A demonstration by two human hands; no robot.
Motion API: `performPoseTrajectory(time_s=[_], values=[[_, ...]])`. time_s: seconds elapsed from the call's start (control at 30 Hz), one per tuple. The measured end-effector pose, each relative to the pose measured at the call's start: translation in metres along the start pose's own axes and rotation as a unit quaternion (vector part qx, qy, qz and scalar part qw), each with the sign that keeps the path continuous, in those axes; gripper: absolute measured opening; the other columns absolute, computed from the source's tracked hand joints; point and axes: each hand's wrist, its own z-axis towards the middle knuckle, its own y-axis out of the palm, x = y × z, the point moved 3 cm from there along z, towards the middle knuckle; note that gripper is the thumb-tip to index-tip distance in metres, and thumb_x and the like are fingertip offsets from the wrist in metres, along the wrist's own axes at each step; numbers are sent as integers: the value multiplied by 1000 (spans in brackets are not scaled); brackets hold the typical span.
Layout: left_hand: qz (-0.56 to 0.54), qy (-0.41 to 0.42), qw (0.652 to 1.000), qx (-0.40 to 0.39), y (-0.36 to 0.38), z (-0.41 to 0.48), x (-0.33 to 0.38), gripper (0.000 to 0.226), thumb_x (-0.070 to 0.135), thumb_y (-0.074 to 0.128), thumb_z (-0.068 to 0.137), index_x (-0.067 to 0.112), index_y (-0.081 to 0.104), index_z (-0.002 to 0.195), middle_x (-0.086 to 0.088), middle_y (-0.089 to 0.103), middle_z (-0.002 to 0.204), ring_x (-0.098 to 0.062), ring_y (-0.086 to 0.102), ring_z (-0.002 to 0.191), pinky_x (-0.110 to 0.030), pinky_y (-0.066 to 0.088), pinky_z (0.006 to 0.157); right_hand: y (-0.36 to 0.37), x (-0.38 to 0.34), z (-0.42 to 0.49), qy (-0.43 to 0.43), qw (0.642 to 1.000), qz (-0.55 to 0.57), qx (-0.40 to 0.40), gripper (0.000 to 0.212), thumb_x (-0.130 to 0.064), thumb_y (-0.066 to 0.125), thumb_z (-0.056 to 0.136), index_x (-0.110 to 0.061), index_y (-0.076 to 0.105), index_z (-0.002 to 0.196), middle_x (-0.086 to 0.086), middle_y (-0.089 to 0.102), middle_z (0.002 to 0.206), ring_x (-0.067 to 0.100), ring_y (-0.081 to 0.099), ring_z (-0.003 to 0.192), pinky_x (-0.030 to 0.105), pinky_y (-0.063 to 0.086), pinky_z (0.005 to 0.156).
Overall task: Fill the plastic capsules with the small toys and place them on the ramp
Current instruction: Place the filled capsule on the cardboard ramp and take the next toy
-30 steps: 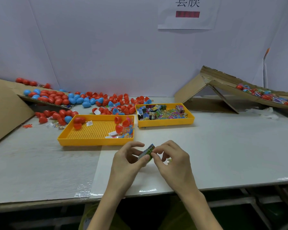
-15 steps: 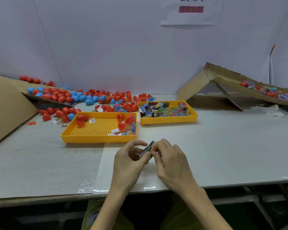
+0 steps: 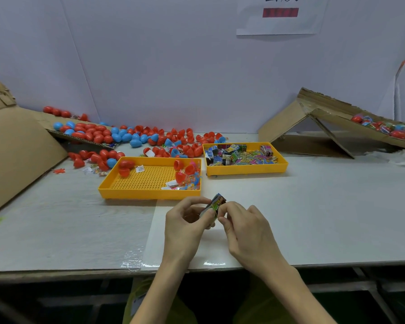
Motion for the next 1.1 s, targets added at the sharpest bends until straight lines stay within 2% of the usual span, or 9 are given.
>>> performPoseTrajectory(time_s=[0.13, 0.27, 0.4, 0.47, 0.6, 0.7, 0.77, 0.9, 1.1], values=[[-27, -3, 1000, 5, -2, 1, -1, 16, 3, 75, 85, 16, 73, 94, -7, 74, 74, -18, 70, 65, -24, 56, 62, -4, -1, 0, -3, 999, -7, 44, 3, -15, 61, 86, -16, 60, 88, -9, 65, 81, 7, 18, 68, 18, 15, 56], [-37, -5, 999, 10, -2, 1, 0, 16, 3, 74, 86, 17, 73, 92, -8, 74, 74, -18, 70, 64, -23, 56, 61, -3, -2, -3, -38, 998, 17, 44, 4, -11, 61, 85, -14, 59, 88, -7, 65, 82, 5, 15, 69, 19, 19, 60], [-54, -11, 998, 5, -3, 0, 0, 19, 2, 74, 86, 21, 74, 89, -8, 74, 74, -18, 70, 66, -23, 56, 61, -3, -3, -3, -52, 998, 14, 42, 6, -11, 63, 84, -15, 59, 88, -7, 64, 83, 11, 26, 66, 16, 19, 54], [-77, -24, 997, -15, -3, 2, 1, 19, 4, 74, 85, 22, 76, 89, -11, 74, 76, -20, 70, 69, -25, 57, 64, -2, -1, -3, -60, 997, 18, 51, 7, -10, 66, 86, -14, 61, 89, -6, 65, 82, 12, 32, 66, 18, 22, 58], [-129, -53, 989, -55, -2, 3, 5, 19, 20, 76, 76, 24, 77, 95, -13, 74, 82, -24, 71, 75, -28, 57, 68, -3, 4, -8, -54, 993, 48, 91, 8, -10, 72, 85, -16, 68, 89, -11, 60, 76, 8, 37, 64, 19, 30, 62], [-86, -33, 994, -59, -1, 1, 4, 20, 16, 76, 82, 25, 78, 99, -9, 75, 82, -25, 72, 77, -27, 57, 67, -8, 8, -9, -18, 982, 109, 155, 4, -17, 67, 89, -17, 66, 93, -22, 43, 78, 1, 36, 63, 15, 35, 61], [-60, -23, 996, -59, 0, 0, 4, 20, 11, 76, 86, 26, 78, 99, -7, 76, 83, -24, 73, 77, -28, 58, 67, -10, 10, -10, 7, 974, 143, 177, 10, -21, 68, 90, -20, 63, 99, -22, 43, 79, 3, 41, 62, 18, 41, 56], [-26, -8, 997, -68, 3, -2, 5, 19, 11, 77, 85, 28, 78, 95, -5, 77, 85, -20, 74, 75, -31, 61, 69, -9, 12, -9, 30, 978, 139, 155, 10, -19, 74, 87, -16, 65, 92, -8, 52, 75, 7, 45, 58, 25, 44, 52], [0, 3, 997, -73, 5, -1, 5, 22, 13, 79, 83, 33, 75, 91, -1, 77, 83, -19, 74, 72, -32, 62, 70, -6, 16, -9, 58, 981, 139, 123, 13, -17, 75, 88, -20, 62, 89, -11, 55, 81, 12, 48, 57, 26, 44, 53]])
